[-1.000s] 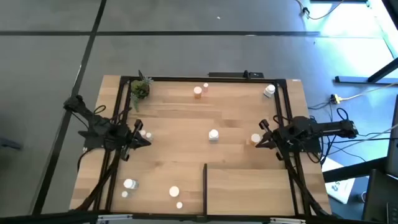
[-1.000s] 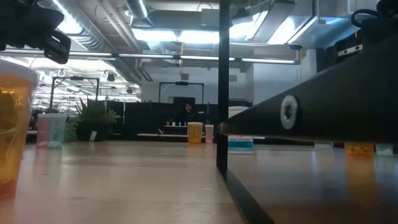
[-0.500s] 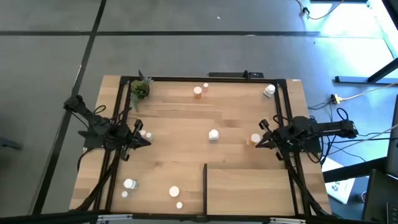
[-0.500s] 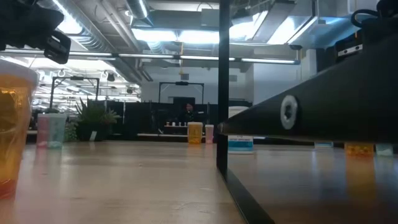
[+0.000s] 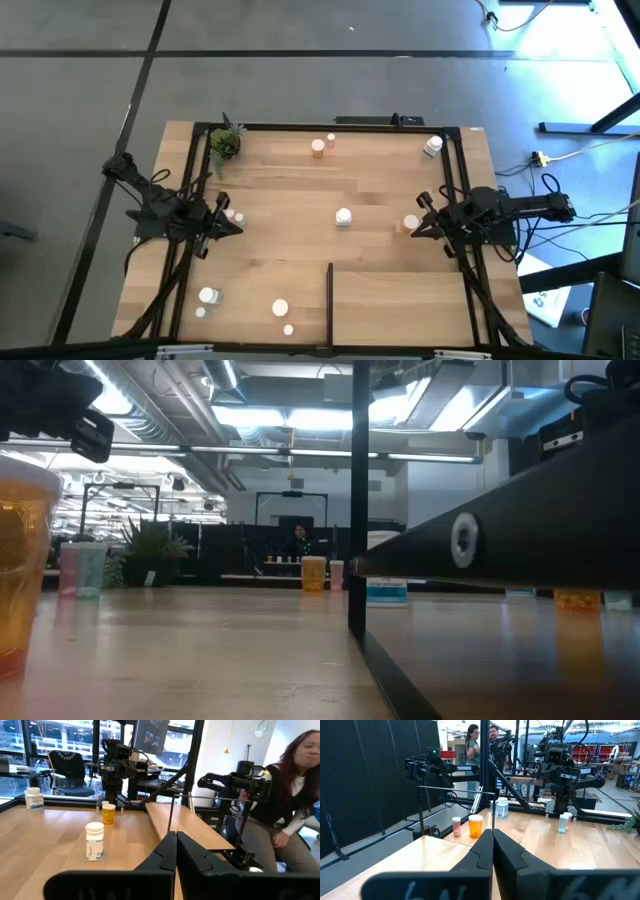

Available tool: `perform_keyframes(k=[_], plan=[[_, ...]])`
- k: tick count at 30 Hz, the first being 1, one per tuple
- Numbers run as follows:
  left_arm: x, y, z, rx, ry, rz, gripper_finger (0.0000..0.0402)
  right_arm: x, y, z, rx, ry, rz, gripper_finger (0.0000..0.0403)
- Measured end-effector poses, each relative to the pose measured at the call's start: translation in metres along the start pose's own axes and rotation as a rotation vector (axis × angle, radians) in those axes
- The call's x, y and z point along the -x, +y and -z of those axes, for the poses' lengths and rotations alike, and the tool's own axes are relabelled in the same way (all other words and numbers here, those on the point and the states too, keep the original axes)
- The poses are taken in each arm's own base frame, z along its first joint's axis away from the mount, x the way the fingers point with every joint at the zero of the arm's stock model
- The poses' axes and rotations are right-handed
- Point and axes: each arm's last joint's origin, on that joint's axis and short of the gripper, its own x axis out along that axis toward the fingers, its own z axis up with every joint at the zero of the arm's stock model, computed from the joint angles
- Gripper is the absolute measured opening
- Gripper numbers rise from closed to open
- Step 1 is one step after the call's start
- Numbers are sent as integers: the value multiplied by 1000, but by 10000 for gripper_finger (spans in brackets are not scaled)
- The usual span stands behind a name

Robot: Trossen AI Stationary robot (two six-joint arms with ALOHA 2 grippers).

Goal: Pick and place medicine bottles onto shelf by color

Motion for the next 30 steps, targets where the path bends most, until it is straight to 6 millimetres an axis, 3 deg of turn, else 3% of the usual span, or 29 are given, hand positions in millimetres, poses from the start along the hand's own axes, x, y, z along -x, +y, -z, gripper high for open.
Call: perform_keyframes(k=[24, 30], plan=[[0, 0, 0, 0, 0, 0, 0, 0, -2, -1, -53, -3, 65, 3], [0, 0, 0, 0, 0, 0, 0, 0, -3, -32, 6, -29, 125, 2]])
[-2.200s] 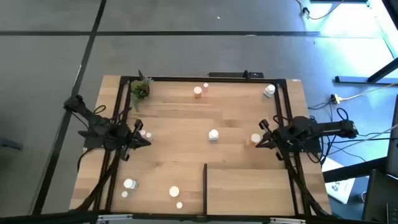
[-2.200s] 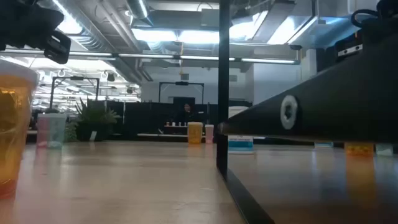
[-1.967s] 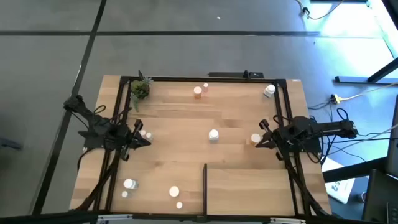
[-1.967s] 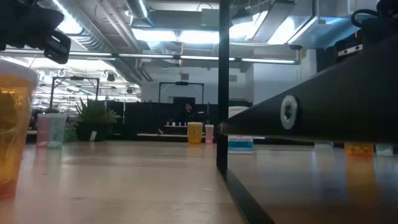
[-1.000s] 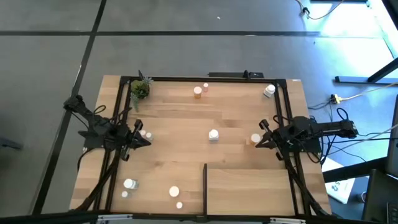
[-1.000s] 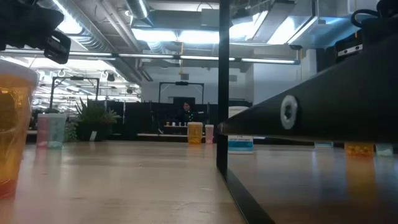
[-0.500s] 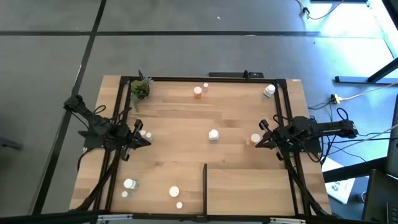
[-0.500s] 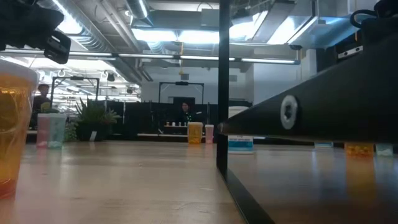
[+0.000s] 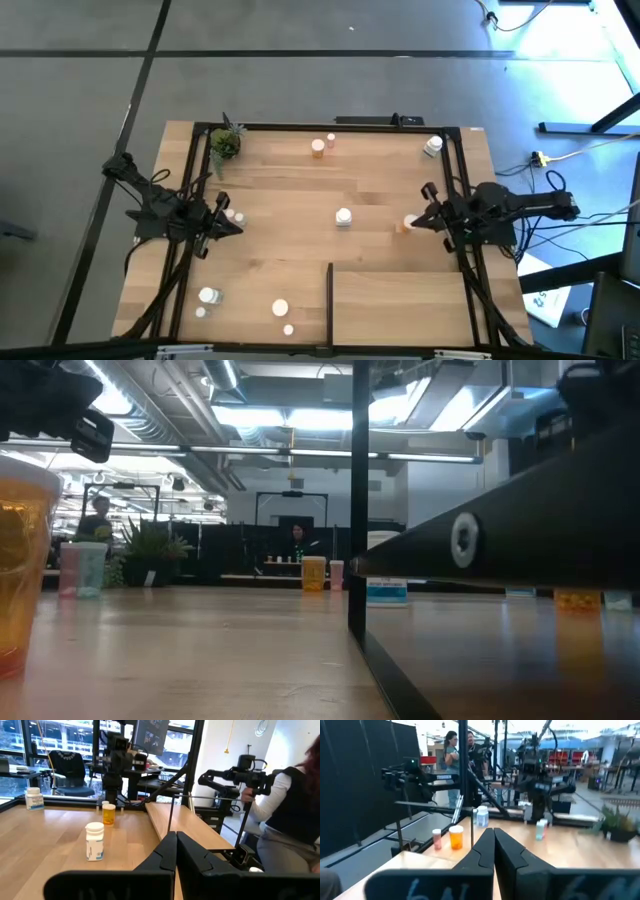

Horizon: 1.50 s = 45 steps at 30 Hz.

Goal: Pick and place medicine bottles onto shelf by color
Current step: Put the middle orange pill bottle on the shelf

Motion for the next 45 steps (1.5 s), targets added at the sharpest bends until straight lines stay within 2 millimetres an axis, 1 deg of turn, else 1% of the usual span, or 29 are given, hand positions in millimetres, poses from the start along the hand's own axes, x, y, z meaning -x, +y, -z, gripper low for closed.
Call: perform_keyframes(k=[3, 6, 9, 12, 16, 19, 25, 27, 31, 33, 37, 40, 45], plan=[[0, 0, 0, 0, 0, 0, 0, -4, -2, -21, 12, 50, 66, 2], [0, 0, 0, 0, 0, 0, 0, -12, -7, -39, 29, 173, 162, 1], [0, 0, 0, 0, 0, 0, 0, -27, -11, -57, 21, 277, 223, 1], [0, 0, 0, 0, 0, 0, 0, -46, -15, -72, 1, 354, 232, 1], [0, 0, 0, 0, 0, 0, 0, -69, -20, -86, -20, 508, 238, 0], [0, 0, 0, 0, 1, 0, 0, -82, -23, -92, -32, 636, 236, 0], [0, 0, 0, 0, 0, 0, 0, -96, -25, -109, -95, 822, 254, 0], [0, 0, 0, -9, 0, 0, 0, -97, -25, -113, -115, 879, 263, 0], [0, 0, 0, -144, 0, -1, 0, -100, -26, -120, -138, 916, 272, 0], [0, 0, 0, -185, 0, -1, 0, -99, -26, -120, -138, 939, 272, 1], [0, 0, 0, -214, 0, -1, 0, -98, -26, -117, -136, 985, 266, 1], [0, 0, -1, -287, -10, -16, 0, -98, -26, -113, -138, 997, 266, 2], [1, 2, -12, -238, -35, -101, 0, -100, -26, -110, -174, 998, 286, 20]])
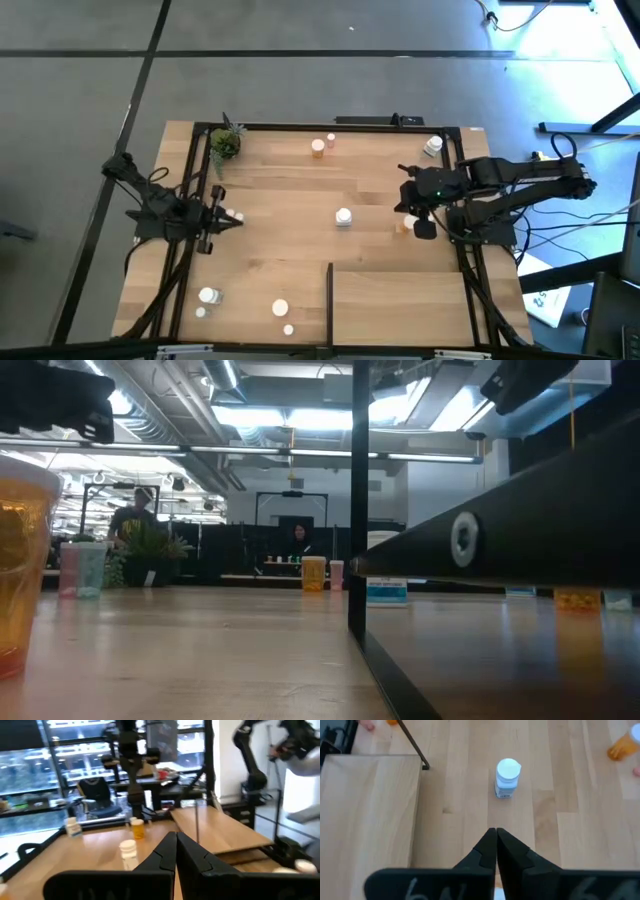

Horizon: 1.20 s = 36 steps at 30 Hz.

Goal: Pick and place medicine bottles onto shelf by color
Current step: Put the middle orange pill bottle on the shelf

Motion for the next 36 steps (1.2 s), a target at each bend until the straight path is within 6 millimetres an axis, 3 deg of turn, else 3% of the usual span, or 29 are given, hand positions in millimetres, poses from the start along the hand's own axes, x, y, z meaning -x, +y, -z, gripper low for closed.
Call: perform_keyframes(k=[5, 11, 22, 28, 36], plan=[[4, 6, -22, 6, -14, -50, 0, -2, 0, 0, -36, 7, 1, 55], [5, 10, -37, 19, 94, -105, 0, -2, 0, -1, -28, 2, 3, 105], [-11, 9, -66, -65, 212, -216, 0, -2, -9, -3, -20, -12, 64, 185], [-19, 7, -80, -27, 285, -240, 0, -2, -14, -2, -41, 0, 81, 206], [-33, 11, -102, 54, 396, -312, 0, 0, -16, 8, -43, 101, 92, 201]])
